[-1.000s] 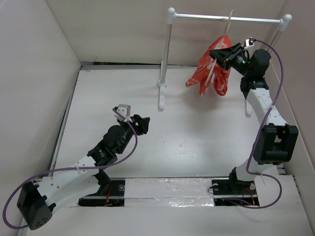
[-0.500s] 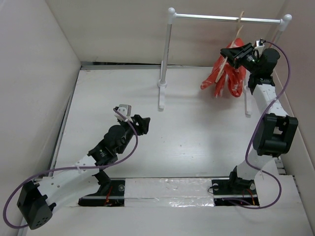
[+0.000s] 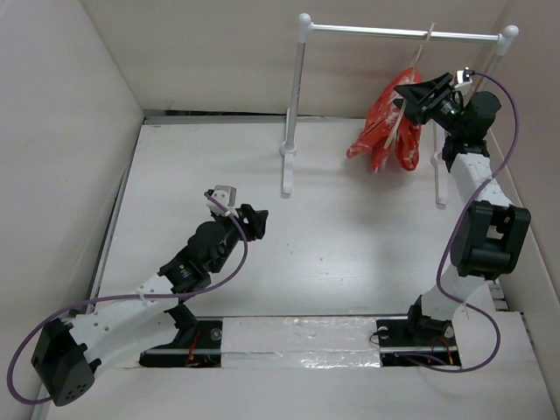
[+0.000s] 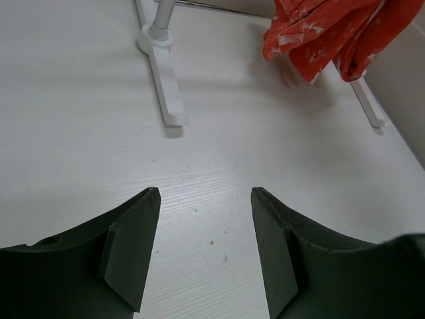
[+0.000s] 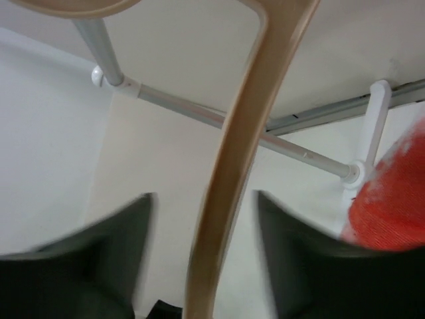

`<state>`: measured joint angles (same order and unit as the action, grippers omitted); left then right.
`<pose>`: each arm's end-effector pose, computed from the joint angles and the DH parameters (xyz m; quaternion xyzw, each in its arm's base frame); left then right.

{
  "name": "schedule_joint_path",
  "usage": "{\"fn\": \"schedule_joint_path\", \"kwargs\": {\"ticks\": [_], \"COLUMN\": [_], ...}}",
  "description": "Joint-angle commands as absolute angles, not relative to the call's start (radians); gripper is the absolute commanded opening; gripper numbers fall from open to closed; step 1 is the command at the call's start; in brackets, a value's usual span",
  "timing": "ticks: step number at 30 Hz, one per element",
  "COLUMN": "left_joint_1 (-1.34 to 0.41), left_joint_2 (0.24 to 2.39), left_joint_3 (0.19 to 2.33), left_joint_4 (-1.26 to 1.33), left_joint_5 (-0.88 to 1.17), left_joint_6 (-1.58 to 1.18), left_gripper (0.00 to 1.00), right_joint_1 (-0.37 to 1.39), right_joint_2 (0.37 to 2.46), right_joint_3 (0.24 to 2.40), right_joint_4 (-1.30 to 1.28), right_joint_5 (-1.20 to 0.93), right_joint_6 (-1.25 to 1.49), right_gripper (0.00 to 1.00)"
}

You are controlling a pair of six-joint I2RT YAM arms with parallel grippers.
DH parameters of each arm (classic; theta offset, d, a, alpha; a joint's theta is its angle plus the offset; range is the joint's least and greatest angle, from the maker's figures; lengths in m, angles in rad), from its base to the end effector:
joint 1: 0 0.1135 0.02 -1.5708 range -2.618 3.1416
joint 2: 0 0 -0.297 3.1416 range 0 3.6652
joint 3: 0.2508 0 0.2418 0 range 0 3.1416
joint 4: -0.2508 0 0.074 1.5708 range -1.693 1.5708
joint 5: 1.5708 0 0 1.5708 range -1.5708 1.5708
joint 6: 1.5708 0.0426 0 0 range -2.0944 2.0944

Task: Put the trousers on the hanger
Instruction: Place the hanger at the clothesline, then reset both arms

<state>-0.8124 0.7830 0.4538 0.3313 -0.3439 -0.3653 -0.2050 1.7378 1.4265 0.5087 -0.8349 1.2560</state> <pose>0.1237 -0.1096 0.3043 0.0362 0.7055 -0.2868 0.6471 0.4091 -0.0528 0.4119 0.1532 0.6409 0.5770 0.4826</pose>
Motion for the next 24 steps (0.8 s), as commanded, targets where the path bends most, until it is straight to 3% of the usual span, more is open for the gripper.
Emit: {"fn": "schedule_joint_path", "kwargs": {"ticks": [1, 2, 7, 12, 16, 24], "left_joint_1": [-0.819, -0.819, -0.819, -0.819, -0.819, -0.819], "left_joint_2": [0.759, 0.758, 0.762, 0.752, 0.744, 0.647], "left_joint_3": [0.494, 0.497, 0.495, 0.488, 0.491, 0.439], "left_joint_4": [0.353, 0.347, 0.348, 0.360, 0.354, 0.396], "left_joint_5": [-0.350, -0.350, -0.351, -0.341, -0.319, -0.319], "left_joint_6": [-0.353, -0.354, -0.353, -0.345, -0.341, -0.339], "left_gripper": [0.54, 0.55, 0.57, 0.58, 0.60, 0.61], "right_joint_1": [-0.229, -0.241, -0.264, -0.302, -0.302, -0.204], "right_joint_2": [1.697, 1.681, 1.622, 1.465, 1.243, 0.777], "right_joint_3": [1.456, 1.472, 1.477, 1.353, 1.206, 0.878], "right_joint_4": [0.525, 0.459, 0.307, 0.210, 0.250, 0.236], "right_joint_5": [-0.853, -0.845, -0.804, -0.602, -0.433, -0.488], "right_joint_6": [1.131, 1.105, 0.938, 0.861, 0.845, 0.743], "right_gripper": [0.85, 1.00, 1.00, 1.00, 1.00, 1.00]}}
